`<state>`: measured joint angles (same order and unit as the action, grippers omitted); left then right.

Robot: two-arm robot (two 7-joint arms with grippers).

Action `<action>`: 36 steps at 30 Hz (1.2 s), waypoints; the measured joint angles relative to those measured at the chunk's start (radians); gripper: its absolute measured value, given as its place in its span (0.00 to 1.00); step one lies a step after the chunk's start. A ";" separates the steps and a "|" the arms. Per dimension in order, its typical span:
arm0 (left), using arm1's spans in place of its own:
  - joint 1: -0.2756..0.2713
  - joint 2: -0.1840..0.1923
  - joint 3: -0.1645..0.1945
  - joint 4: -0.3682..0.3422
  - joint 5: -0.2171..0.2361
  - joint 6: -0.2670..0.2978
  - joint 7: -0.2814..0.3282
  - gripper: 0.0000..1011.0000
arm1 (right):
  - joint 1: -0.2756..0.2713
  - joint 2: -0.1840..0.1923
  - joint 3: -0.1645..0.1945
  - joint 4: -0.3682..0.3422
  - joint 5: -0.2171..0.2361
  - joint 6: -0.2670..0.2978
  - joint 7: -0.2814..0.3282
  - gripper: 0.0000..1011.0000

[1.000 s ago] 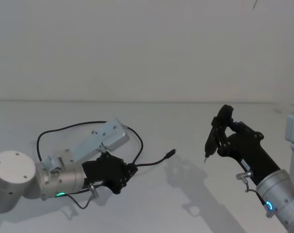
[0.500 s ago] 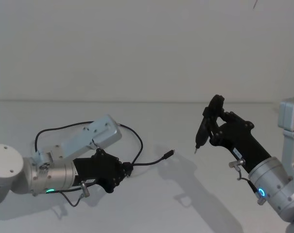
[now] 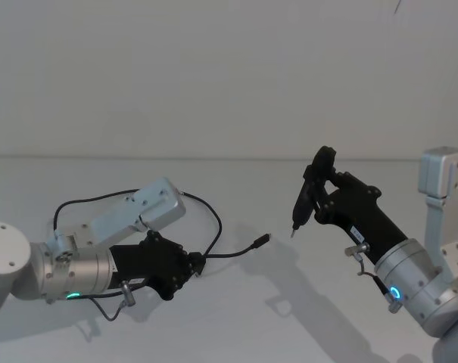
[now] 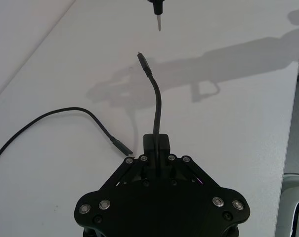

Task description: Pick up the data cable with the one hand.

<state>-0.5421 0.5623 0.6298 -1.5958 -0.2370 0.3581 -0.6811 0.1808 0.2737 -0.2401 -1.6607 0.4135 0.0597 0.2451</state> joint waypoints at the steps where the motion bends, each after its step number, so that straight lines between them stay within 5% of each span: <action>1: 0.000 0.000 0.000 0.000 0.000 0.000 -0.001 0.04 | 0.002 0.000 -0.001 0.003 0.001 -0.001 0.001 0.28; 36: -0.002 0.006 0.000 -0.001 -0.003 -0.003 -0.008 0.04 | 0.084 -0.023 -0.053 0.136 0.000 -0.070 0.060 0.28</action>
<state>-0.5441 0.5683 0.6297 -1.5969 -0.2398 0.3554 -0.6894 0.2646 0.2504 -0.2928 -1.5242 0.4132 -0.0102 0.3047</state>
